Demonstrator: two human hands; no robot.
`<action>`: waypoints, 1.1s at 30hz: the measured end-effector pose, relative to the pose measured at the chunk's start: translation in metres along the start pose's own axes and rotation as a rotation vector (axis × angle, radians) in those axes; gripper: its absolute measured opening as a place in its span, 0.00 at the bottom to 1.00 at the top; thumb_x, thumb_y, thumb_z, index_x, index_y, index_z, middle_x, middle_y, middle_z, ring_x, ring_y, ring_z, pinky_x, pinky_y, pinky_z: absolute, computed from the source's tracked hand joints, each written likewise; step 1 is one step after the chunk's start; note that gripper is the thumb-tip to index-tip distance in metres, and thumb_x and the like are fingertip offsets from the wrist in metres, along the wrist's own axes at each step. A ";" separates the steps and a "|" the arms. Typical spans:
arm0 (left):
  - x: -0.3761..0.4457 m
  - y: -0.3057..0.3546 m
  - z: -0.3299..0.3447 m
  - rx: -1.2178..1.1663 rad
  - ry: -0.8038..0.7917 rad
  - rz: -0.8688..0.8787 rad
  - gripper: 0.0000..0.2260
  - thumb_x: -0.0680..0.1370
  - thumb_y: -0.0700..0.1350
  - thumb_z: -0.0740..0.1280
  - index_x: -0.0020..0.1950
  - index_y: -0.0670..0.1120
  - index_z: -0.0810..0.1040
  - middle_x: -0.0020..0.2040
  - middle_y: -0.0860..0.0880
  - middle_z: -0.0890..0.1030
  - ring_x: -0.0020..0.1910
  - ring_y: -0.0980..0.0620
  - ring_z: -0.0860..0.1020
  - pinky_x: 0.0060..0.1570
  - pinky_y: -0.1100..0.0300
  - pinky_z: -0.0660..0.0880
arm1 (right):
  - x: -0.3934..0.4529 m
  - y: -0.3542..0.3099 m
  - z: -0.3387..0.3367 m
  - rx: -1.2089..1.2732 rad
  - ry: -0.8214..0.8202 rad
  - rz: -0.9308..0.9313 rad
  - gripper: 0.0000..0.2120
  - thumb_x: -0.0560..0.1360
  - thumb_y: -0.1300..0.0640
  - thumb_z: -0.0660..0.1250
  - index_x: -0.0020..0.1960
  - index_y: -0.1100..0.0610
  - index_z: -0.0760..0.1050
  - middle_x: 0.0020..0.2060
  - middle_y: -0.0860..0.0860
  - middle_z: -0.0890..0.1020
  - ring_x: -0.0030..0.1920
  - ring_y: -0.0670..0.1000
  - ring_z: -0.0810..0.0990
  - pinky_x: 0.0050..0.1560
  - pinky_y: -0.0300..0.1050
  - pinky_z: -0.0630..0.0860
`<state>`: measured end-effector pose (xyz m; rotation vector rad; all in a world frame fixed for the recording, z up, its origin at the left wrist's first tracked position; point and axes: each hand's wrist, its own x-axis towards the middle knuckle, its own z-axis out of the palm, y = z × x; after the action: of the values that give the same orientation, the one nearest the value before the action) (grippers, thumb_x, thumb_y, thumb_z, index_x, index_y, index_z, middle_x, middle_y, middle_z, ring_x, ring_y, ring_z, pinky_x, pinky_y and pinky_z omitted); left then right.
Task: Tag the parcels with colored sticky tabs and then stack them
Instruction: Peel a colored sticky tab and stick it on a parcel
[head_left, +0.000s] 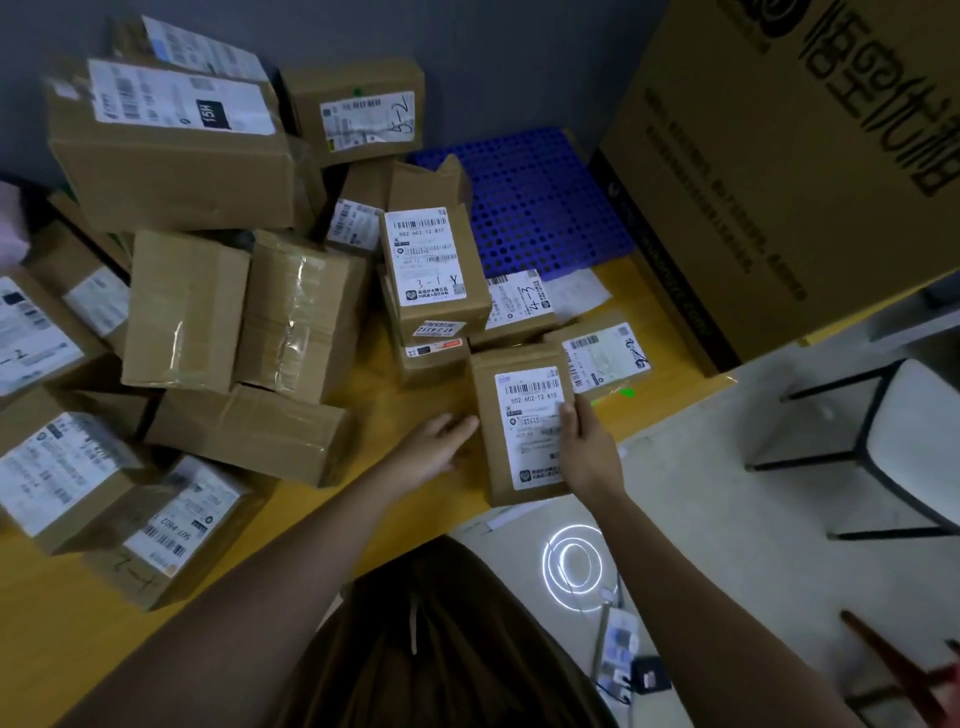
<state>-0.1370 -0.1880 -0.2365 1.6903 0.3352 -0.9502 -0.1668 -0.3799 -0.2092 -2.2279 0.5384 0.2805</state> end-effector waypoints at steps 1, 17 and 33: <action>0.001 -0.007 -0.006 0.038 0.072 0.015 0.24 0.80 0.54 0.61 0.74 0.45 0.64 0.70 0.46 0.71 0.61 0.47 0.76 0.61 0.53 0.74 | -0.003 0.003 0.002 -0.019 -0.009 0.015 0.18 0.82 0.44 0.48 0.63 0.50 0.69 0.45 0.48 0.79 0.45 0.51 0.79 0.46 0.50 0.76; 0.018 -0.064 -0.028 0.951 0.298 0.101 0.22 0.77 0.59 0.63 0.63 0.45 0.71 0.61 0.45 0.72 0.61 0.44 0.71 0.54 0.51 0.72 | 0.004 0.001 0.040 -0.297 0.189 -0.389 0.18 0.80 0.52 0.56 0.68 0.58 0.67 0.67 0.59 0.68 0.68 0.59 0.62 0.66 0.55 0.65; -0.002 -0.030 -0.029 0.805 0.568 0.468 0.05 0.75 0.44 0.67 0.48 0.44 0.75 0.48 0.46 0.76 0.48 0.45 0.76 0.36 0.57 0.68 | 0.021 -0.033 0.040 -0.158 -0.184 -0.666 0.16 0.78 0.53 0.58 0.60 0.57 0.79 0.60 0.54 0.78 0.60 0.57 0.75 0.59 0.50 0.74</action>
<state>-0.1462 -0.1507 -0.2535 2.6227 -0.1149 -0.2222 -0.1334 -0.3362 -0.2209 -2.3606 -0.3418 0.1757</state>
